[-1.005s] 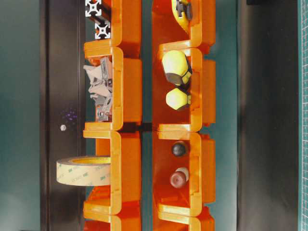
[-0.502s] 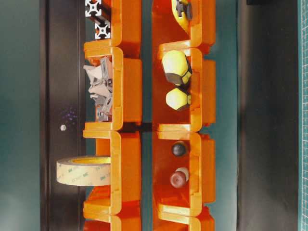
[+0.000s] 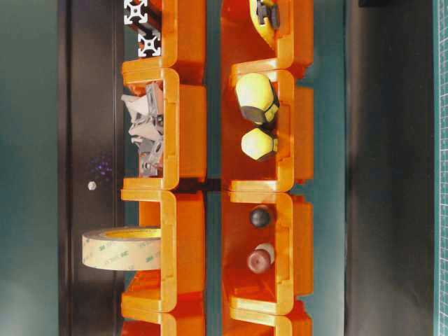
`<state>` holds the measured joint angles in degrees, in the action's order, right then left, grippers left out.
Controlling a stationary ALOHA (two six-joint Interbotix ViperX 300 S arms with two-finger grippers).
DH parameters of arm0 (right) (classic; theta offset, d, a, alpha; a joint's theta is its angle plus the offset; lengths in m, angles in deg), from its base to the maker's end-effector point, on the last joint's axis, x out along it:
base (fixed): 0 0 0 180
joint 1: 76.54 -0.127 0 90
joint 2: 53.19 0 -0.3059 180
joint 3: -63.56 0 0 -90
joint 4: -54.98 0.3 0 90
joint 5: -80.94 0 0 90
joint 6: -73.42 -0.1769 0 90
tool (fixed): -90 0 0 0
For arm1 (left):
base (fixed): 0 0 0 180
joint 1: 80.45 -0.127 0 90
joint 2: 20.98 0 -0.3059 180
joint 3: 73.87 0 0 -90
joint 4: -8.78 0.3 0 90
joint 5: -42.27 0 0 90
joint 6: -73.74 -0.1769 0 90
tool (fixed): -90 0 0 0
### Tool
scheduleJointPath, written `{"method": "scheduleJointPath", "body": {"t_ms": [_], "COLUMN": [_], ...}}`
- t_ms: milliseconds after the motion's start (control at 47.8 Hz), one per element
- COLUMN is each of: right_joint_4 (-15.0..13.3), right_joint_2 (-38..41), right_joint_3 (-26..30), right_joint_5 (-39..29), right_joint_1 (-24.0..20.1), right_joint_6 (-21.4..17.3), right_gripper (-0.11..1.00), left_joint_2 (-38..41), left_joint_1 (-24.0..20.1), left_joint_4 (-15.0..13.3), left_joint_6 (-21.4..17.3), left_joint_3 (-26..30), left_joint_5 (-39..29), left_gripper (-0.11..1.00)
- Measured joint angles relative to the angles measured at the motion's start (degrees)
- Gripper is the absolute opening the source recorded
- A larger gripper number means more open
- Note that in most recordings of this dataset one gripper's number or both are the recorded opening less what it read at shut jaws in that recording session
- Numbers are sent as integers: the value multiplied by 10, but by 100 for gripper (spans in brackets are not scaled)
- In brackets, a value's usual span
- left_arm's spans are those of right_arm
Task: Pick vinyl tape from container rack with left arm.
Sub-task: 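Close the left gripper on the red vinyl tape roll's rim, then lift the red tape out of the bin and carry it over the mat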
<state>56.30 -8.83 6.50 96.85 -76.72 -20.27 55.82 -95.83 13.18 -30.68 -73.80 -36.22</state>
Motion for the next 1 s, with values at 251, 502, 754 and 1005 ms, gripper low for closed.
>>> {"method": "scheduleJointPath", "body": {"t_ms": [251,502,754,1005], "right_joint_4": [0,1,0,1], "right_joint_2": [-4,-4,-4,-4], "right_joint_3": [1,1,1,1], "right_joint_5": [-2,-3,-3,-3], "right_joint_1": [-1,-1,-1,-1], "right_joint_6": [1,0,1,1], "right_gripper": [0,0,0,0], "left_joint_2": [-1,0,-1,-6], "left_joint_1": [-2,0,0,69], "left_joint_4": [1,1,0,1], "left_joint_6": [-3,-14,-18,-8], "left_joint_3": [0,3,78,152], "left_joint_5": [0,0,0,14], "left_gripper": [19,19,19,19]}}
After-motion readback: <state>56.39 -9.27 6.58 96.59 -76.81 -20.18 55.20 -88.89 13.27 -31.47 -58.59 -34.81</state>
